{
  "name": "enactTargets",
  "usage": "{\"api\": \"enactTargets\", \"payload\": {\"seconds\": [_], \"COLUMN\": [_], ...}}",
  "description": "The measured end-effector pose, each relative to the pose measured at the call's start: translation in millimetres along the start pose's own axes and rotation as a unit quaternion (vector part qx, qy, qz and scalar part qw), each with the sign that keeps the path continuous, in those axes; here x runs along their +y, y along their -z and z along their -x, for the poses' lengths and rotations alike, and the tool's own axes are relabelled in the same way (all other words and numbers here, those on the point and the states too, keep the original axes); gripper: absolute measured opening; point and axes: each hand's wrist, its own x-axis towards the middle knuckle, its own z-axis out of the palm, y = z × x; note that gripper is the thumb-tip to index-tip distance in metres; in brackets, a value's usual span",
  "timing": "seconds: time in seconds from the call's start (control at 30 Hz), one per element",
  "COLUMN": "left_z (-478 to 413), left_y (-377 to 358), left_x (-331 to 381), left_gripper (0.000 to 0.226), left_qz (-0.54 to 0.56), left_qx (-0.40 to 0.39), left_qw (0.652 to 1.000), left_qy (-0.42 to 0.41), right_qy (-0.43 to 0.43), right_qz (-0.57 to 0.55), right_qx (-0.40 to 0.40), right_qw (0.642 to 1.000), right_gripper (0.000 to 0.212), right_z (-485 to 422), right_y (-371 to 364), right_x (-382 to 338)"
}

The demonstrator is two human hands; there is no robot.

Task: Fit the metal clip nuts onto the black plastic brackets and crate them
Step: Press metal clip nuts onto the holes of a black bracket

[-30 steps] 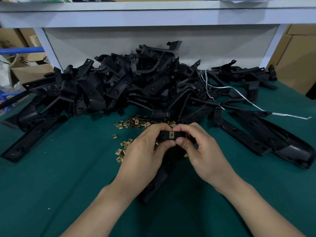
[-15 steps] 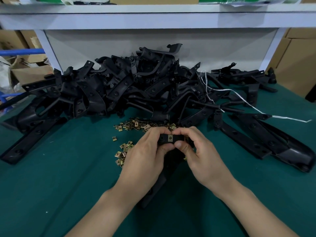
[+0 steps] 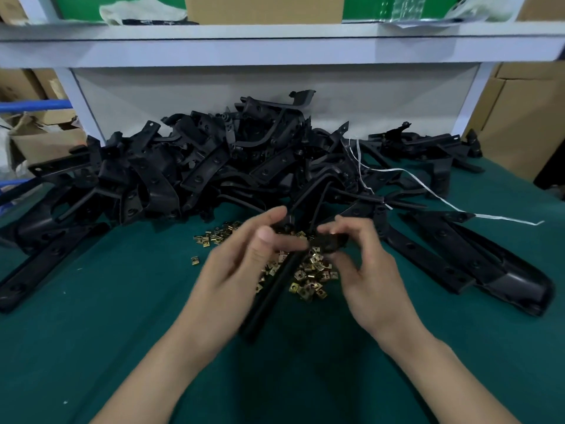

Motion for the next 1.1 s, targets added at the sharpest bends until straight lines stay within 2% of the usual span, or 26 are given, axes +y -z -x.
{"api": "enactTargets", "payload": {"seconds": [0.07, 0.13, 0.23, 0.27, 0.33, 0.43, 0.53, 0.6, 0.67, 0.77, 0.87, 1.1], "left_z": [-6.4, -7.5, 0.1, 2.6, 4.5, 7.4, 7.0, 5.2, 3.9, 3.6, 3.3, 1.5], "left_y": [7.3, 6.7, -7.0, -11.8, -18.2, -13.5, -5.3, -2.3, -1.5, -2.4, -3.2, -3.8], "left_x": [-6.9, -17.1, -26.3, -28.8, -32.5, -34.8, -25.6, -19.6, -17.7, -20.4, -25.9, -33.0], "left_gripper": [0.027, 0.027, 0.048, 0.05, 0.047, 0.055, 0.049, 0.045, 0.046, 0.062, 0.073, 0.072], "left_qz": [0.012, -0.025, -0.103, -0.114, -0.142, -0.197, -0.308, -0.332, -0.326, -0.275, -0.248, -0.203], "left_qx": [0.056, 0.055, -0.013, -0.028, -0.027, -0.016, 0.023, 0.043, 0.047, 0.053, 0.055, 0.046], "left_qw": [0.998, 0.998, 0.994, 0.993, 0.988, 0.978, 0.946, 0.937, 0.94, 0.959, 0.967, 0.978], "left_qy": [-0.006, -0.001, -0.016, -0.028, -0.059, -0.073, -0.1, -0.099, -0.088, -0.044, -0.036, -0.03], "right_qy": [-0.012, -0.014, -0.084, -0.091, -0.096, -0.109, -0.097, -0.098, -0.089, -0.092, -0.094, -0.096], "right_qz": [-0.093, -0.215, -0.395, -0.408, -0.379, -0.37, -0.238, -0.186, -0.161, -0.129, -0.11, -0.088], "right_qx": [0.022, 0.004, -0.07, -0.096, -0.113, -0.105, -0.077, -0.057, -0.04, -0.039, -0.041, -0.044], "right_qw": [0.995, 0.976, 0.912, 0.904, 0.913, 0.917, 0.963, 0.976, 0.982, 0.987, 0.989, 0.99], "right_gripper": [0.045, 0.026, 0.054, 0.049, 0.037, 0.064, 0.044, 0.046, 0.039, 0.033, 0.031, 0.032], "right_z": [-5.6, -9.8, -8.0, -6.5, -4.1, -3.9, -8.1, -9.9, -8.8, -1.8, -0.9, -0.9], "right_y": [4.8, 5.6, -1.2, -6.1, -13.8, -16.0, -7.4, -1.4, 1.1, -1.1, -1.6, -2.4], "right_x": [2.5, 1.7, -0.8, 0.0, 2.5, 2.4, -0.3, 0.8, -1.4, -4.1, -7.3, -6.2]}}
